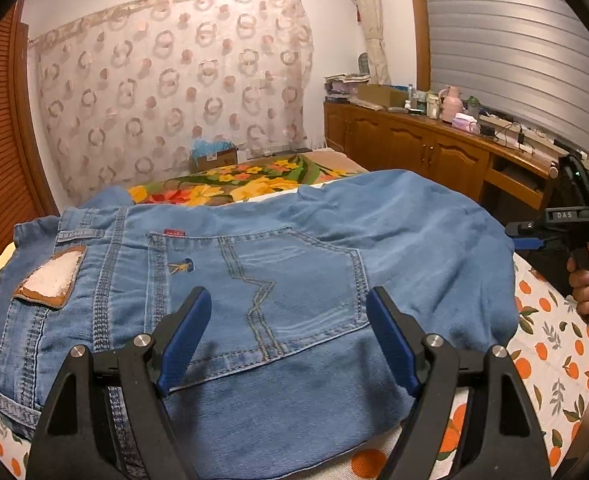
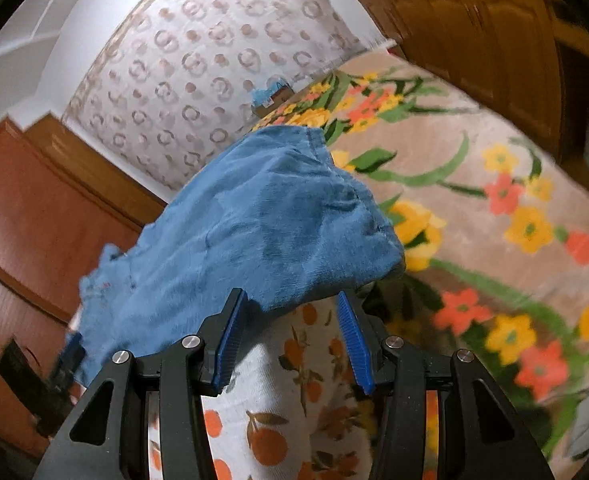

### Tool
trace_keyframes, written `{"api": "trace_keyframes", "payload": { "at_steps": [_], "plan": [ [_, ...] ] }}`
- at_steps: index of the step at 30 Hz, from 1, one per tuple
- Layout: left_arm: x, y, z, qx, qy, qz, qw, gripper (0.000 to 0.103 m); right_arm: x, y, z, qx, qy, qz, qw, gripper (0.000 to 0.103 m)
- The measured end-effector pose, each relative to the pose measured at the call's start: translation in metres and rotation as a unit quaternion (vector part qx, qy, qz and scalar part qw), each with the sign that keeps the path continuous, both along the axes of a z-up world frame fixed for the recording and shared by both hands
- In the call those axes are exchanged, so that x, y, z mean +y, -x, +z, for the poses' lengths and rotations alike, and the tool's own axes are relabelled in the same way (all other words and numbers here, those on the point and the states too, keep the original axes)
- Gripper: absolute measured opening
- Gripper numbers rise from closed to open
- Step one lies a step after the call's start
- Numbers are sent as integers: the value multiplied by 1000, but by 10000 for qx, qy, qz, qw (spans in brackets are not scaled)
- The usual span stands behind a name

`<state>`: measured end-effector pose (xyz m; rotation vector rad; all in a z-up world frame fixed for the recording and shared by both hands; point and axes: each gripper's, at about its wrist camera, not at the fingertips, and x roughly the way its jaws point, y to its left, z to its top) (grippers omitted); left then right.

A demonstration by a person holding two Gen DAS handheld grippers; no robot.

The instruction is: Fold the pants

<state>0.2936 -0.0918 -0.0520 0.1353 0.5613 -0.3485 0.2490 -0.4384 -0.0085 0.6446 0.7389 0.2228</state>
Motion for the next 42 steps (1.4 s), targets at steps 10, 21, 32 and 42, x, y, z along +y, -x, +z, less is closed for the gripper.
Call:
{"api": "trace_keyframes", "payload": {
  "at_steps": [10,21,32,42],
  "plan": [
    [9,-3,-1,74,129,142,9998,80,-29,-31,-22,326,-956,-129,9948,50],
    [9,-4,-1,51,111,151,9998,80,-42,-38,-31,575,-1367,-630,9869,26],
    [29,-18,1,564,589,67,9967,81,0,-45,61,-39,-174,-607,9980,5],
    [77,-11,35,162,429,418,9981,81,164,-77,163,-1015,1085,736,9862,5]
  ]
}}
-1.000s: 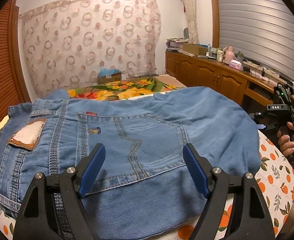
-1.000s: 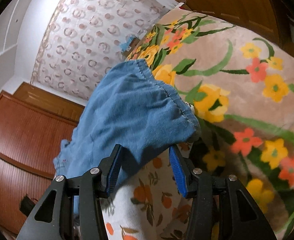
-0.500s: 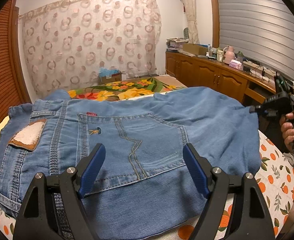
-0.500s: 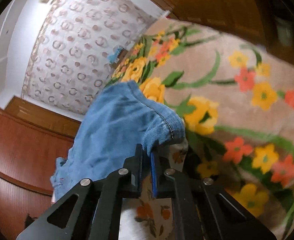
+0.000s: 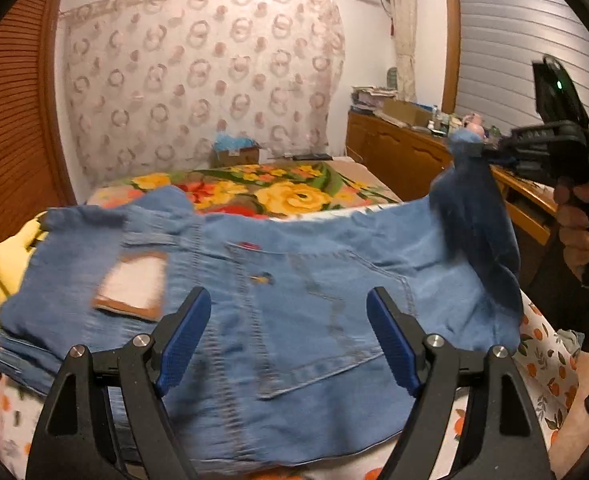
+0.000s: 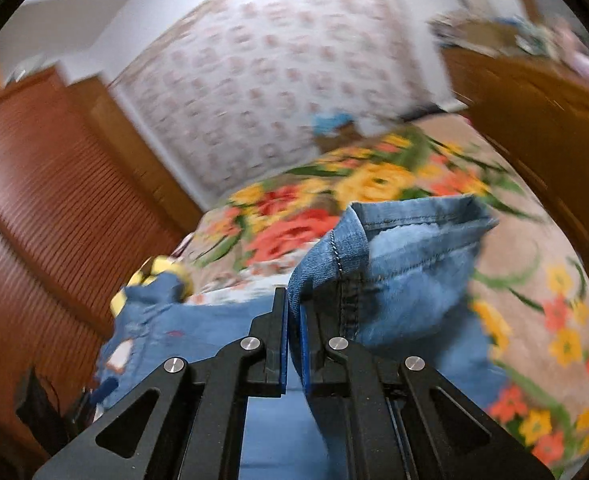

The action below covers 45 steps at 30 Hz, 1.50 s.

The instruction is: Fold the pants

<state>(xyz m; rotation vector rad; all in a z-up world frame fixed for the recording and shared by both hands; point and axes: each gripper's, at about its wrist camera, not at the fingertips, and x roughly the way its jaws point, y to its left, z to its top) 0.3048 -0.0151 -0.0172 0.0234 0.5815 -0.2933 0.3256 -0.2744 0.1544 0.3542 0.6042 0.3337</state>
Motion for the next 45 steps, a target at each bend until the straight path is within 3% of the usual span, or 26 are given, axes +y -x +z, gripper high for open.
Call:
{"api": "trace_keyframes", "payload": {
  "at_steps": [5,10,18,25,32,39,45],
  "plan": [
    [31,2,14,-66,-86,244,9996,81,101,-3,21,-228,185,954,9950,5],
    [71,4,17,-71,-55,583,9983,81,186,12,34,-372,73,1974,9796,5],
    [112,1,10,18,-17,910,9958,81,248,17,-23,208,208,2532,9670,5],
    [115,-3,4,75,-5,892,9960,81,265,12,-72,807,337,2713,9585,5],
    [112,-10,0,135,-57,896,9959,81,274,12,-85,809,479,2776,9561,23],
    [116,-25,0,247,22,852,9961,81,232,38,-82,629,491,2849,9552,34],
    [106,-55,6,386,-51,566,9976,81,183,63,-80,427,755,2570,9625,40]
  ]
}}
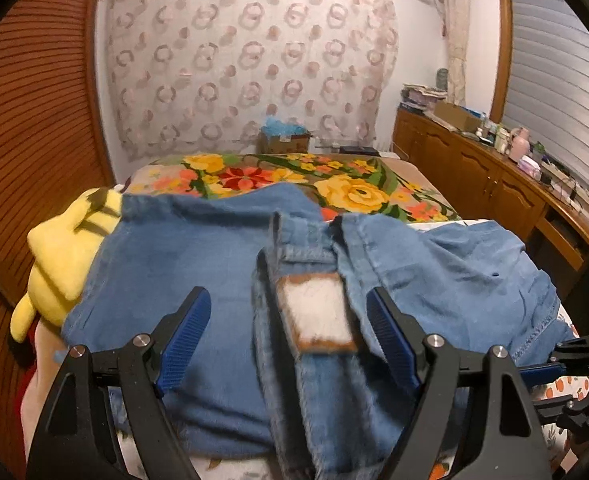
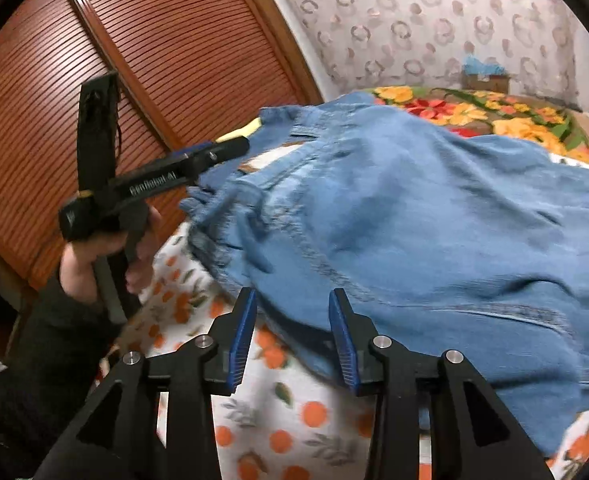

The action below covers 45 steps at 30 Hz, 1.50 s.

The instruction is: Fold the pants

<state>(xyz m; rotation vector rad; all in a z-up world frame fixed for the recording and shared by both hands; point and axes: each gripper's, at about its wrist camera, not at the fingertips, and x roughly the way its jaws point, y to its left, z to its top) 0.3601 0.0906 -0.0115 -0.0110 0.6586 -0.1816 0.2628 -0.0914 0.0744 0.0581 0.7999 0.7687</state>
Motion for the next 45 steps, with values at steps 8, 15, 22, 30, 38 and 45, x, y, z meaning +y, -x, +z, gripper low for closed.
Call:
{"api": "trace_keyframes", "payload": {
  "at_steps": [8,15,22,30,38,45],
  "plan": [
    [-25,-6,7,275,243,-565,9977,81,12,-8,0,-236,259,-159,9993,41],
    [-39,32,9,233,250,-784,9963,79,24,0,-12,133,88,188,9997,41],
    [-63,56,3,228,-143,-1047,9941,49,-15,13,-3,26,-34,-217,9998,41],
    [-83,44,-8,761,-682,-1027,9894,41,-50,26,7,-228,-72,-773,9967,41],
    [-81,43,-24,1045,-823,-955,9865,41,-59,44,6,-550,270,-1069,9924,41],
    [-74,45,-10,637,-589,-756,9934,5,-70,53,4,-541,225,-1332,9894,41]
  ]
}}
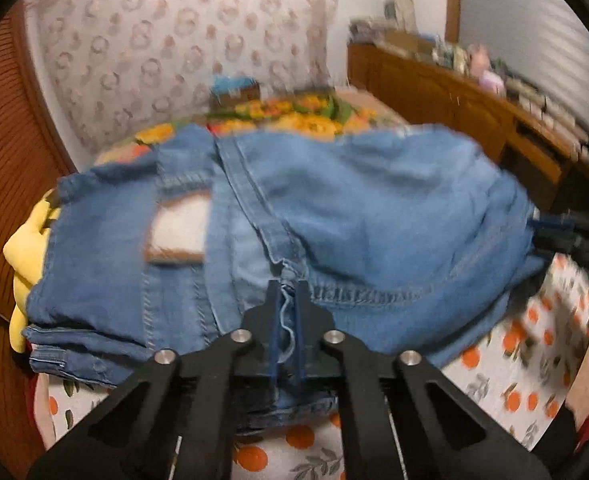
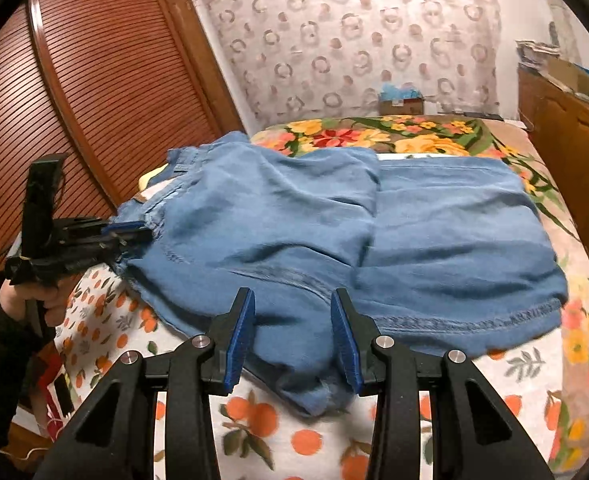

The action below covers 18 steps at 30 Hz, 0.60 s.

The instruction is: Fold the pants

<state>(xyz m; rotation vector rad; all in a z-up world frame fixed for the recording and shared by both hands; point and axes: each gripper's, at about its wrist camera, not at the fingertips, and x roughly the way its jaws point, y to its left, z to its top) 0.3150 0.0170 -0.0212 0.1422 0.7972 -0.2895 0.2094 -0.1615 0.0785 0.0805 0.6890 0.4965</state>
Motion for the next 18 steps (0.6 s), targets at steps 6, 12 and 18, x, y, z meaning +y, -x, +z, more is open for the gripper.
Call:
{"api": "trace_keyframes", "payload": {
  "at_steps": [6,12,18],
  "plan": [
    [13,13,49,-716,231,134,9971,3,-7,-8,-6,149,15,-61,9999,41],
    [34,22,91,-1298,274,413,9903,3,9,-2,-5,302,89,368,9988,42],
    [58,25,107,-1442,305,591,9873,2,21,6,-7,318,252,515,9978,46]
  ]
}}
